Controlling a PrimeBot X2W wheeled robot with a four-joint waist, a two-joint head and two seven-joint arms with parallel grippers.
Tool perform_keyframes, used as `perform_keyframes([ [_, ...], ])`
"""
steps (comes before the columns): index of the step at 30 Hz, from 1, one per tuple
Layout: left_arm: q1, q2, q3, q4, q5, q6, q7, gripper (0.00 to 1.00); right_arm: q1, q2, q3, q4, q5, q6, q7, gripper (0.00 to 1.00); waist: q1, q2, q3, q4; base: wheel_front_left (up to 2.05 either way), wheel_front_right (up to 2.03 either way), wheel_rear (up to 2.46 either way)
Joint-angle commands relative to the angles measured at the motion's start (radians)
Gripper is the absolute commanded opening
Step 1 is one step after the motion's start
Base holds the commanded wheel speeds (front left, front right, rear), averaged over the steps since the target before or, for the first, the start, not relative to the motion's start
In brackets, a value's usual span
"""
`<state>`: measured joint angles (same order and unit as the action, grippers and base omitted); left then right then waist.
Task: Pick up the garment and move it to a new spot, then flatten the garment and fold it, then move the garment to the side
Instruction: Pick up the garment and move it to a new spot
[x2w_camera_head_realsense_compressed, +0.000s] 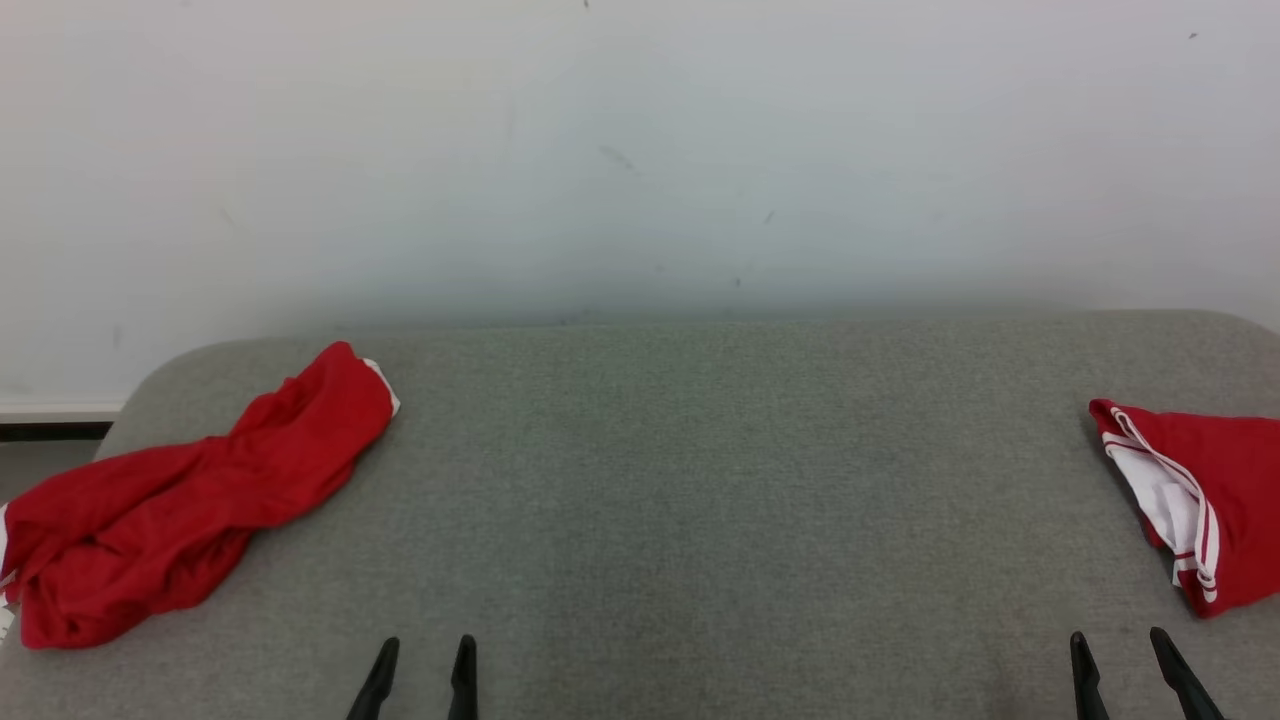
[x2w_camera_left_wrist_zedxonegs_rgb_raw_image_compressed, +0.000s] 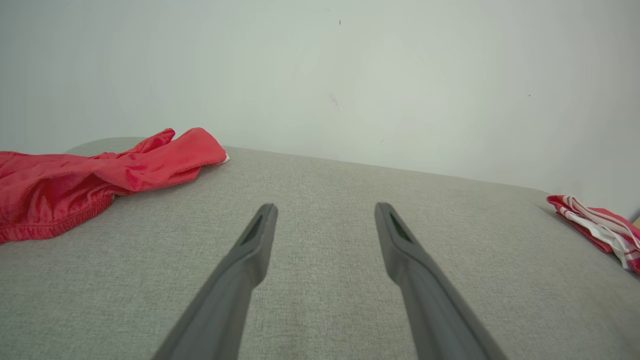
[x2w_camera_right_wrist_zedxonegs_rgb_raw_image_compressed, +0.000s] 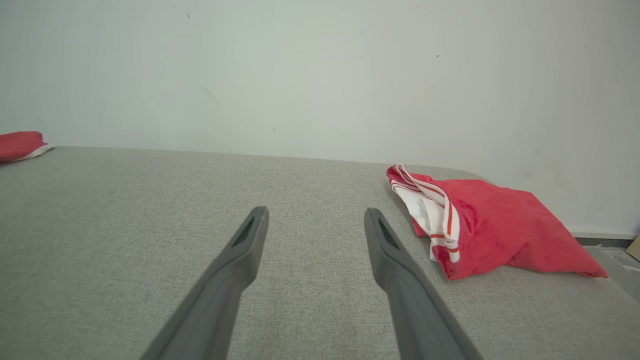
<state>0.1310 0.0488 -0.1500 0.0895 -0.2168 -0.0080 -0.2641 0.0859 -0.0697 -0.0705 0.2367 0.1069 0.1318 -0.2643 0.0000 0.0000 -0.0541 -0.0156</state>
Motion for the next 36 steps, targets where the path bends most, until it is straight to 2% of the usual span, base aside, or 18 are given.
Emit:
perform_keyframes([
  [1, 0.005, 0.004, 0.002, 0.000, -0.005, 0.003, 0.000, 1.00, 0.010, -0.002, 0.000, 0.002, -0.002, -0.002, 0.001, 1.00, 0.0000, 0.0000, 0.000, 0.007, 0.00, 0.00, 0.00],
  [6, 0.000, 0.004, 0.003, 0.005, -0.004, 0.002, 0.000, 1.00, 0.020, 0.000, 0.003, 0.005, 0.001, -0.002, 0.001, 1.00, 0.0000, 0.0000, -0.004, 0.061, 0.00, 0.00, 0.00],
  [16, 0.029, 0.004, 0.010, 0.012, 0.004, 0.000, 0.000, 1.00, 0.029, 0.008, 0.038, 0.018, 0.012, -0.002, 0.001, 1.00, 0.0000, 0.0000, -0.035, 0.239, 0.00, 0.00, 0.00],
  [22, 0.052, 0.004, 0.028, 0.009, 0.005, -0.005, 0.000, 1.00, 0.024, 0.014, 0.063, 0.029, 0.021, -0.002, 0.001, 1.00, 0.0000, 0.0000, -0.042, 0.319, 0.00, 0.00, 0.00],
  [26, 0.057, 0.004, 0.040, 0.004, 0.004, -0.009, 0.000, 1.00, 0.019, 0.015, 0.075, 0.032, 0.024, -0.002, 0.001, 1.00, 0.0000, 0.0000, -0.036, 0.341, 0.00, 0.00, 0.00],
  [32, 0.022, 0.004, 0.066, 0.017, -0.027, -0.021, 0.000, 1.00, 0.011, 0.013, 0.084, 0.035, 0.017, -0.002, 0.001, 1.00, 0.0000, 0.0000, 0.003, 0.339, 0.00, 0.00, 0.00],
  [36, -0.081, 0.007, 0.105, 0.044, -0.026, -0.048, 0.000, 1.00, -0.030, -0.026, 0.073, 0.013, 0.003, -0.002, 0.001, 1.00, 0.0000, 0.0000, 0.106, 0.329, 0.00, 0.00, 0.00],
])
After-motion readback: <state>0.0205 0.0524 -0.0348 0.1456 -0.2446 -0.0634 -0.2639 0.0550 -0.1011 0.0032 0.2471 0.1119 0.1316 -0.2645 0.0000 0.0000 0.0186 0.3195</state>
